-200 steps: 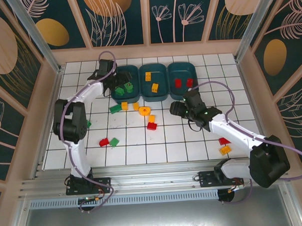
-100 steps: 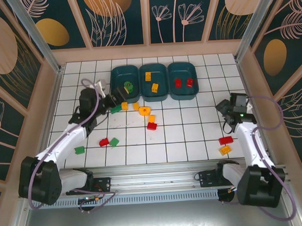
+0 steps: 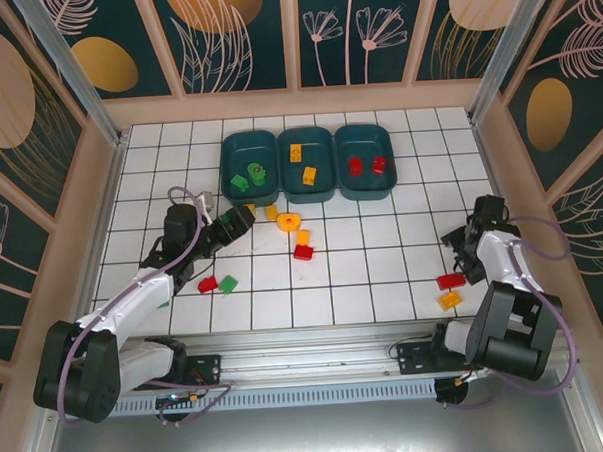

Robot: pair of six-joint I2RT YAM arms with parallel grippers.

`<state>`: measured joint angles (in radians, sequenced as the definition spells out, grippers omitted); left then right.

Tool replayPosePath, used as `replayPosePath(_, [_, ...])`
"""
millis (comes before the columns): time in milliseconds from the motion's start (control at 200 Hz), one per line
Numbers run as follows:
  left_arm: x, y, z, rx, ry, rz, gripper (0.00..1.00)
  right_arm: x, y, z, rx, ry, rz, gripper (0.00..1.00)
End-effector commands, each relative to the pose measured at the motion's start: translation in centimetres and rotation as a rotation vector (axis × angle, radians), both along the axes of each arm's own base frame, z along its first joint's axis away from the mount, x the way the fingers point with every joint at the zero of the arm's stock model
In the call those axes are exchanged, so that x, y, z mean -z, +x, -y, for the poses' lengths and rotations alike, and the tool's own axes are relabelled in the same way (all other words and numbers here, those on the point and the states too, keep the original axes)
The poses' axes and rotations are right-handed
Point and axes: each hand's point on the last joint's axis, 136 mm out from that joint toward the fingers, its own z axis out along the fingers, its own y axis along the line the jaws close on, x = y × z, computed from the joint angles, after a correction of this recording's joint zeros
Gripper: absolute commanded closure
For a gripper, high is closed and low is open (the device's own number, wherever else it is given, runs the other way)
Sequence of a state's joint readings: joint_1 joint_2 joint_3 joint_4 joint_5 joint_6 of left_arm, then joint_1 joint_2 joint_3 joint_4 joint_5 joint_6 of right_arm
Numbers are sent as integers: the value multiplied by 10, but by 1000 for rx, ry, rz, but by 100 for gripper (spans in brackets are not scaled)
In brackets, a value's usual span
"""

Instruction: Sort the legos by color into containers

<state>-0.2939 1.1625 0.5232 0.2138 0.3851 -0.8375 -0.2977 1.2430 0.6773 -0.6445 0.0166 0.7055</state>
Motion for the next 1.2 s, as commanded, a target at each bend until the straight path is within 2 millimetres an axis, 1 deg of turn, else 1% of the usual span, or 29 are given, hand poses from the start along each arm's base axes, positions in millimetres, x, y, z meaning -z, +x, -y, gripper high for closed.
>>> replayPosePath(0, [-6,0,1,24,17,24,2,21,-22,-20,0,62,-103,16])
replayPosePath(65, [-8,1,1,26,21,27,1,27,-27,-29,-19,73,-119,16])
replayPosePath(140, [-7,1,1,24,22,21,1,29,-30,-32,-32,73,-128,16])
replayPosePath(215, [-7,1,1,22,16,15,2,31,-28,-35,-37,91,-104,16])
replayPosePath(270, [-8,1,2,23,10,15,2,31,-24,-45,-51,138,-78,18])
replayPosePath(335, [-9,1,3,23,5,14,2,28,-14,-58,-81,177,-34,20])
replayPosePath(530, [-12,4,2,13,0,17,2,6,21,-94,-185,273,66,21])
replayPosePath(596, [-12,5,2,8,2,18,2,3,30,-106,-217,301,74,21])
replayPosePath(681, [-12,7,2,5,3,16,2,0,43,-131,-250,409,137,21])
replayPosePath(751, [-11,7,2,5,4,14,2,-9,54,-149,-292,492,204,25])
replayPosePath(791, [-12,7,2,6,4,13,2,-16,58,-149,-325,457,209,25])
replayPosePath(861, [-11,7,2,5,7,10,2,-28,60,-138,-380,324,192,25])
replayPosePath(931, [-11,8,1,3,8,8,2,-33,52,-121,-392,195,144,25])
replayPosePath(1001, [-9,8,2,1,6,0,2,-29,39,-108,-392,97,91,25])
replayPosePath(1046, [-9,8,2,2,5,-1,2,-24,30,-108,-391,90,72,24])
replayPosePath(1131, [-7,8,2,-3,0,-10,2,-12,13,-116,-382,109,43,23])
replayPosePath(1196, [-5,8,-1,-20,6,-18,3,-6,7,-125,-375,129,54,21])
